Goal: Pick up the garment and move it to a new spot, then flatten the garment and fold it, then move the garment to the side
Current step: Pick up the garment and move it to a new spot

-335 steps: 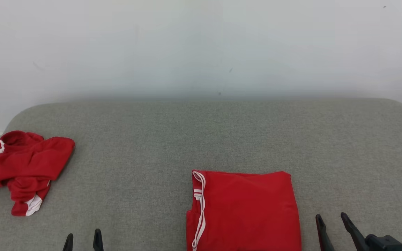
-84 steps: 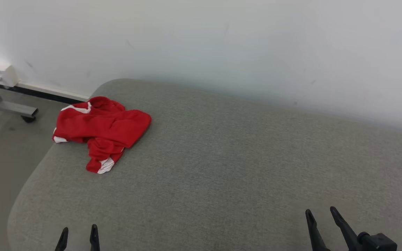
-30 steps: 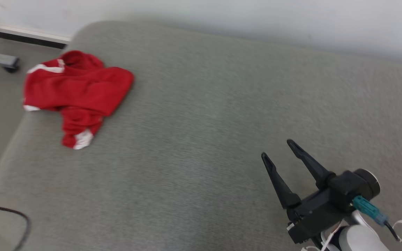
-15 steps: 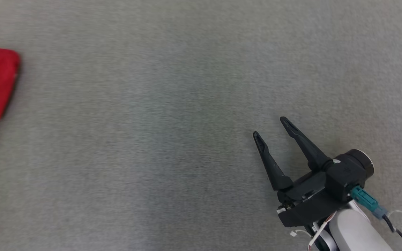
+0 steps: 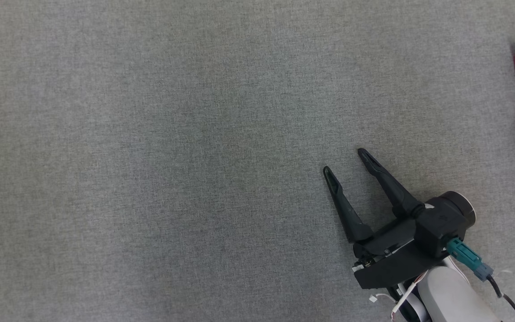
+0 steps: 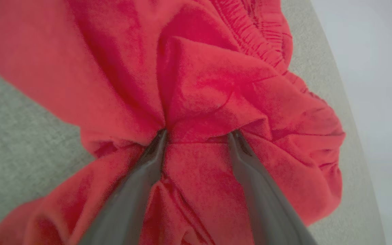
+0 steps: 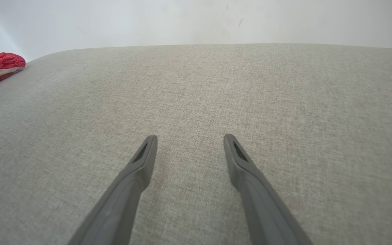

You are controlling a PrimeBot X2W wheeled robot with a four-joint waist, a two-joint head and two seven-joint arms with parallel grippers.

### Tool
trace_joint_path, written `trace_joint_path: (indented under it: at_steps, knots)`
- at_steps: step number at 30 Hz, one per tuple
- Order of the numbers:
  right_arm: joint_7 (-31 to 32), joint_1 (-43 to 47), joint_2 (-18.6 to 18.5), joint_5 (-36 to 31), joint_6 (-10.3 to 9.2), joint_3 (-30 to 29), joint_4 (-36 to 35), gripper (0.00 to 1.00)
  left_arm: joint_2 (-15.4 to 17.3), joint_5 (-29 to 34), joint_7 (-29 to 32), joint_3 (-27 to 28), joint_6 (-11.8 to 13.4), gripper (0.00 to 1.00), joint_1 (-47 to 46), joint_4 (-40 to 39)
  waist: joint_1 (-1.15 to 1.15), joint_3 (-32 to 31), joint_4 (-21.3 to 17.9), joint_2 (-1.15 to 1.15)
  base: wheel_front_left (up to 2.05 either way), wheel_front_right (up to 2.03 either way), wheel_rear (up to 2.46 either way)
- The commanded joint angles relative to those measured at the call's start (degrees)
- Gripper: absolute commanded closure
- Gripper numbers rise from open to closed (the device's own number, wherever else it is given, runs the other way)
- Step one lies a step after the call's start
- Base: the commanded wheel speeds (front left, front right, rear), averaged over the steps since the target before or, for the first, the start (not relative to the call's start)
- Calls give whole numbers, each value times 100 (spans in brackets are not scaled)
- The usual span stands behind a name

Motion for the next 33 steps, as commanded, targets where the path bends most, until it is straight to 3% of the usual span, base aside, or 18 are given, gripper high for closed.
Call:
trace_joint_path:
  at_steps: [1,13,19,25,33]
  knots:
    - [-21,-11,31,0,-11,-6,19,0,-213,-79,36,-137,-113,100,205,165,0,-76,23,0,0,0,0]
    - [-91,317,0,105,-11,6,342,0,-2,-130,-127,-364,-1120,100,136,-532,0,-1172,482,0,0,0,0]
    - [-117,723,33,152,-11,-99,541,0,-102,9,-66,-691,-1238,100,187,-1425,0,-2040,510,0,0,0,0]
    - [-152,1095,152,198,-11,-247,634,0,-276,47,144,-1218,-1226,100,-91,-2444,0,-2667,275,0,0,0,0]
    - [-160,1289,339,205,-11,-248,631,0,-936,-136,436,-2171,-1159,100,-607,-3402,0,-3001,-275,0,0,0,0]
